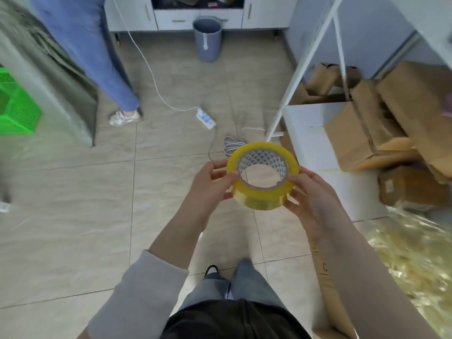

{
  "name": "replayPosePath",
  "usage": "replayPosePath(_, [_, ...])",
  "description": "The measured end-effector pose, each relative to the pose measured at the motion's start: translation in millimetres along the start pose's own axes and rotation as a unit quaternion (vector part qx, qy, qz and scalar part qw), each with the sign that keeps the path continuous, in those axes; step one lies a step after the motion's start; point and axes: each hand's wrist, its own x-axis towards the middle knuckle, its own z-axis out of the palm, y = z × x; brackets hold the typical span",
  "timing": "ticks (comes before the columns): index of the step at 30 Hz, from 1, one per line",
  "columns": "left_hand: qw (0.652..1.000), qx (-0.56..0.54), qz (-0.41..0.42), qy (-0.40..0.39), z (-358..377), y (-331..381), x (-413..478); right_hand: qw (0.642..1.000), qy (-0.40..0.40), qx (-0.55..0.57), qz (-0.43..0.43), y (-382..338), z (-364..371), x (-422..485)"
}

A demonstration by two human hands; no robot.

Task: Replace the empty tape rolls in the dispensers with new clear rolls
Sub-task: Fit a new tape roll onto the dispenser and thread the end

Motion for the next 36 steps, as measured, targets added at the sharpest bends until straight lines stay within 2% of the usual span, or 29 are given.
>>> replayPosePath(7, [0.999,-0.018,-0.039,0.027,-1,19,73,0.999,0.001,-0.027,0.040,-28,28,81])
replayPosePath(20, [0.998,-0.025,-0.026,0.049,44,101,207,0.997,-0.059,-0.036,0.036,-132,42,214])
replayPosePath(25, [0.999,0.005,-0.017,0.036,46,136,264,0.998,-0.051,-0.019,0.033,-166,55,259])
replayPosePath(28, [0.998,0.051,0.021,0.019,50,170,307,0.999,-0.033,-0.033,0.006,-195,63,286])
replayPosePath(32, [0.986,0.099,0.132,-0.023,65,236,365,0.994,-0.005,-0.093,-0.065,-248,76,315])
replayPosePath(36, [0.941,0.171,0.231,-0.178,101,309,410,0.967,0.006,-0.207,-0.149,-310,77,323])
